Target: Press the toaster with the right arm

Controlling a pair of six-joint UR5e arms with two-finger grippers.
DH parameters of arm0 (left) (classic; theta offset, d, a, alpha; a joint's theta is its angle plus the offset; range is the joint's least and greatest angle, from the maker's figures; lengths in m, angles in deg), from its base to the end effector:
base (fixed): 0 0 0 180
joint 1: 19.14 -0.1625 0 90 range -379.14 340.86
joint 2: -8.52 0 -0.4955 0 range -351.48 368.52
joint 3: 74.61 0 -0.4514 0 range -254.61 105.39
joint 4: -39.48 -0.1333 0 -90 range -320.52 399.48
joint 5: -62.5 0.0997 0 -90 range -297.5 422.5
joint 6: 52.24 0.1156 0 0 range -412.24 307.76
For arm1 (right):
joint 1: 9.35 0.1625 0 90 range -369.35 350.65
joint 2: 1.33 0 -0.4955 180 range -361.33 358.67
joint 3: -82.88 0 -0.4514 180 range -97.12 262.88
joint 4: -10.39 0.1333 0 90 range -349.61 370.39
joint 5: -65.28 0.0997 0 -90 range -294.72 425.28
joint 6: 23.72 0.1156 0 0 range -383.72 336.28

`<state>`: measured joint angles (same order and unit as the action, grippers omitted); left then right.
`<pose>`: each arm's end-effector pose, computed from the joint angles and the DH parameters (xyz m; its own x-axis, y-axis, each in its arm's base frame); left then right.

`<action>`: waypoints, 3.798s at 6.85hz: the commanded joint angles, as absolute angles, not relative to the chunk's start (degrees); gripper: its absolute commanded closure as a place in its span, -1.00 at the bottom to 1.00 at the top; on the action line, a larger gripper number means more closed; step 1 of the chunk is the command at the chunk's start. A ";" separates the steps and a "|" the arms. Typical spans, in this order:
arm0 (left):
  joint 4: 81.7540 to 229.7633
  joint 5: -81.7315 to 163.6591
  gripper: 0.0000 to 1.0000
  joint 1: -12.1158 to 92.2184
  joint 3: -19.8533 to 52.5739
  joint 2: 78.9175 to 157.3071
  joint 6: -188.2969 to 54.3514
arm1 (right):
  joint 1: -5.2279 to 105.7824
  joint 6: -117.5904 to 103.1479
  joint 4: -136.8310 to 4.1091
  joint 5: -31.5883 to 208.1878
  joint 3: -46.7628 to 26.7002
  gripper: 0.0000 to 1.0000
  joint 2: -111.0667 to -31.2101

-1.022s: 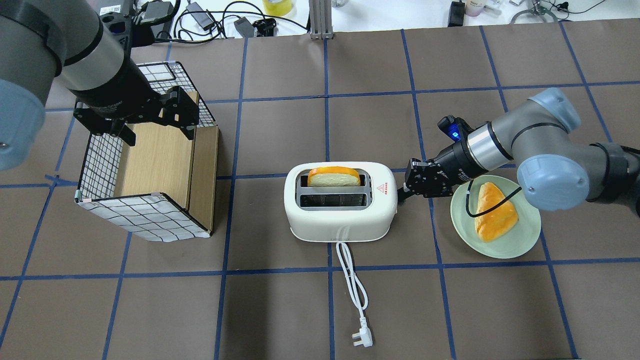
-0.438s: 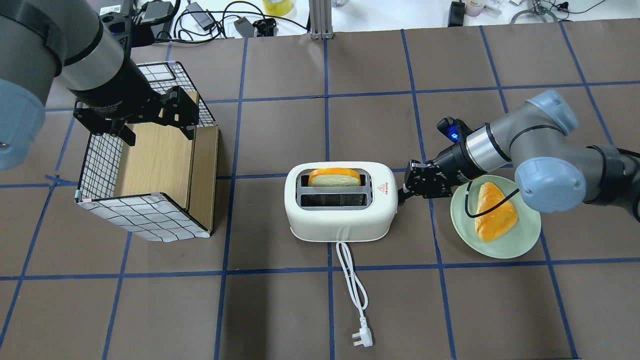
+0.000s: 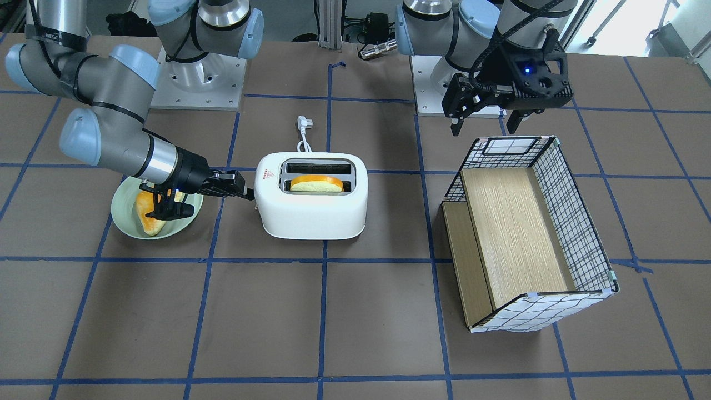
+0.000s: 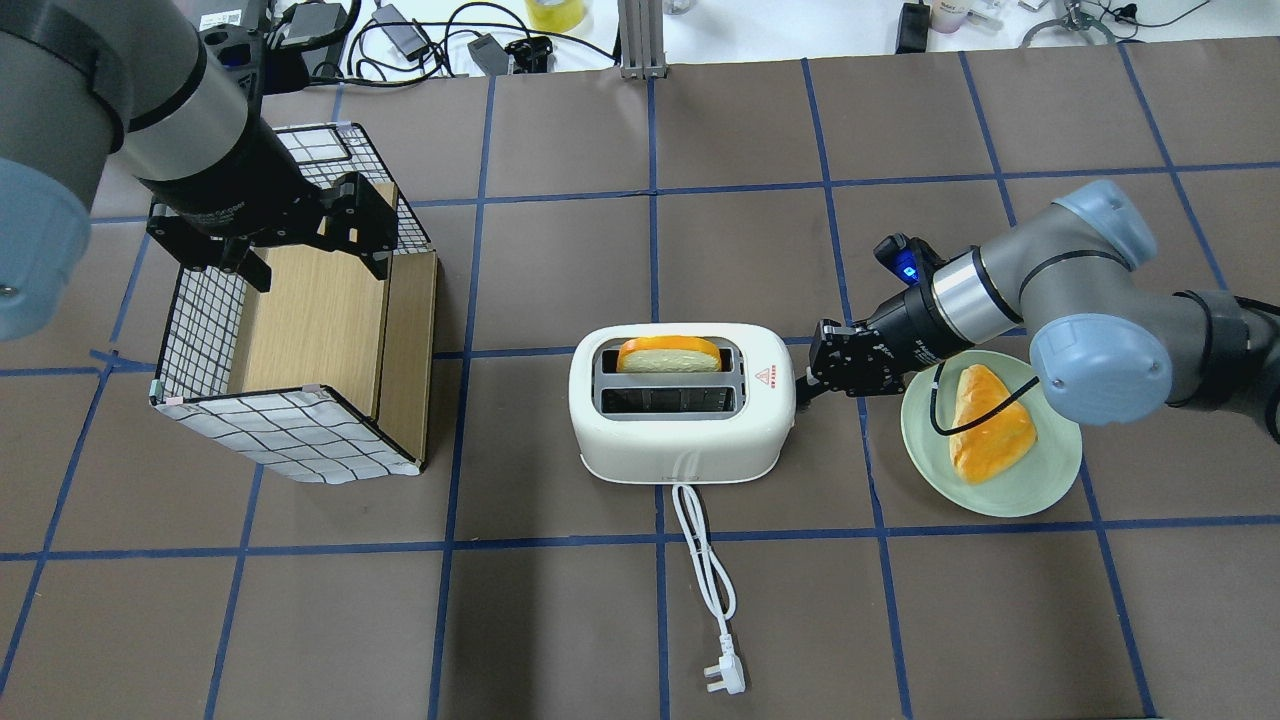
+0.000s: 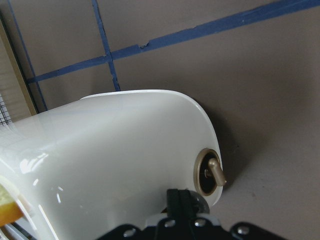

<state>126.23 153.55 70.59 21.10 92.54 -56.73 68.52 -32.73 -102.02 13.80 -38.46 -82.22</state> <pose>-0.1288 -0.5070 0.5482 -0.9964 -0.0840 -0.0134 -0.0830 0.9946 -0.0626 0.0980 -0.5210 0.2420 -0.7467 0.2030 -0.6334 0.0839 0.9734 0.2131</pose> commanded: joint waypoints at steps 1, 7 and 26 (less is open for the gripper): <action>126.23 153.55 -1.00 70.59 21.10 92.54 -56.72 | 68.60 -31.20 -101.85 12.73 -37.54 1.00 -82.89; 126.23 153.55 -1.00 70.59 21.10 92.54 -56.72 | 69.65 -28.56 -89.95 -1.39 -19.48 1.00 -85.09; 126.23 153.55 -1.00 70.59 21.10 92.54 -56.72 | 83.28 -16.85 -79.70 -24.63 0.00 0.58 -87.99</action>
